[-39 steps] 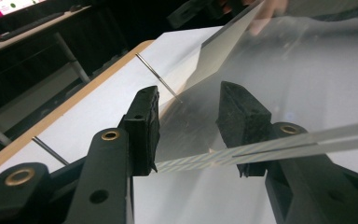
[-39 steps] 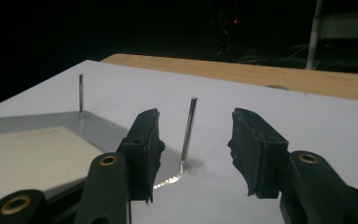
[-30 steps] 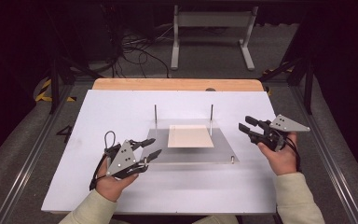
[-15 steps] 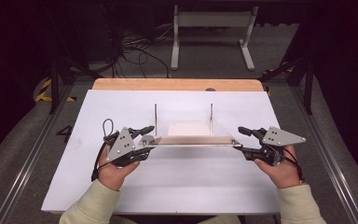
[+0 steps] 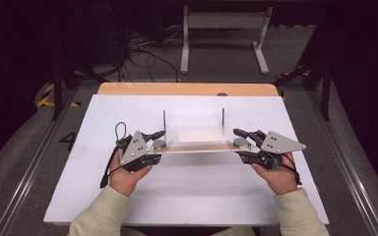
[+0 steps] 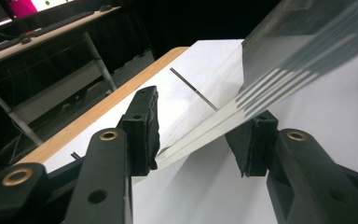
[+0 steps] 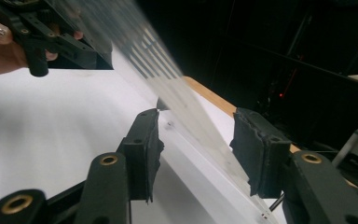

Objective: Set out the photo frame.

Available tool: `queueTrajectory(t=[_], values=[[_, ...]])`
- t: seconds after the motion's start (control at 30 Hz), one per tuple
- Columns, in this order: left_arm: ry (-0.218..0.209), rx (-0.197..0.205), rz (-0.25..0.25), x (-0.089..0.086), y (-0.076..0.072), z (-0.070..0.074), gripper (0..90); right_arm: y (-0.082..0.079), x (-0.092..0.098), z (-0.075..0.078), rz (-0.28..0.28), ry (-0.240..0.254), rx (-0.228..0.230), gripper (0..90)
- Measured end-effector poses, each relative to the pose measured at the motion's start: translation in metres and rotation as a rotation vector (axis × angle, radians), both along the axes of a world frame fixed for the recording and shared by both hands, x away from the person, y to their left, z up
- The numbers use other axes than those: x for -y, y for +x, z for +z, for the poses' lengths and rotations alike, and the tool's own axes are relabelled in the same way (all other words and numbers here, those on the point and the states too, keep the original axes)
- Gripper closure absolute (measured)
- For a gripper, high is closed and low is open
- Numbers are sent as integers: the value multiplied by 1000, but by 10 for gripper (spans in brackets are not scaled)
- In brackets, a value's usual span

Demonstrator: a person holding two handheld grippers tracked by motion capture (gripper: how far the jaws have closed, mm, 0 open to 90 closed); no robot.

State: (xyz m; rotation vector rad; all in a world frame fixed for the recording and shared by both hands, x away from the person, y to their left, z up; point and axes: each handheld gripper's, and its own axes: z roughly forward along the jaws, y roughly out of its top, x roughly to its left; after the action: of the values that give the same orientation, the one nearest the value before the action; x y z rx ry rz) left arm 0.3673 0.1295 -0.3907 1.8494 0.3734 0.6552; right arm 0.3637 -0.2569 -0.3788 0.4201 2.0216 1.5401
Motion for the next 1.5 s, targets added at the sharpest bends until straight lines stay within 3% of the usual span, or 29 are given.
queueTrajectory(t=[0.13, 0.33, 0.43, 0.57, 0.77, 0.87, 0.93, 0.97, 1.13, 1.2, 1.4, 1.47, 1.5], values=[[-9, 8, 6, 0, 1, 0, 564, 1, 1, 0, -1, 8, 2, 520], [1, 39, 23, 2, 0, 3, 573, -1, -2, 5, -35, -67, 80, 567], [10, 56, 29, 2, -1, 6, 577, -2, -3, 7, -50, -79, 100, 578], [-24, 79, 21, 0, -7, 16, 580, -9, -4, 17, -58, -59, 117, 585], [-74, 107, 4, -2, -19, 33, 592, -23, -1, 35, -54, 17, 148, 603], [-113, 73, -19, -5, -22, 39, 591, -29, 1, 41, -43, 57, 134, 611], [-116, 65, -22, -6, -23, 41, 590, -33, 0, 45, -39, 81, 117, 613], [-120, 41, -30, -7, -25, 44, 590, -36, 0, 46, -41, 84, 105, 614], [-118, 4, -37, -9, -30, 51, 584, -44, -1, 53, -45, 93, 74, 619], [-110, -1, -41, -11, -34, 55, 580, -50, -3, 56, -43, 105, 43, 626], [-141, -77, -71, -20, -40, 67, 576, -59, -6, 62, -22, 150, -66, 643], [-157, -120, -79, -22, -42, 69, 577, -62, -7, 65, -12, 162, -84, 651], [-157, -120, -79, -22, -42, 69, 579, -62, -7, 65, -12, 162, -84, 651]])
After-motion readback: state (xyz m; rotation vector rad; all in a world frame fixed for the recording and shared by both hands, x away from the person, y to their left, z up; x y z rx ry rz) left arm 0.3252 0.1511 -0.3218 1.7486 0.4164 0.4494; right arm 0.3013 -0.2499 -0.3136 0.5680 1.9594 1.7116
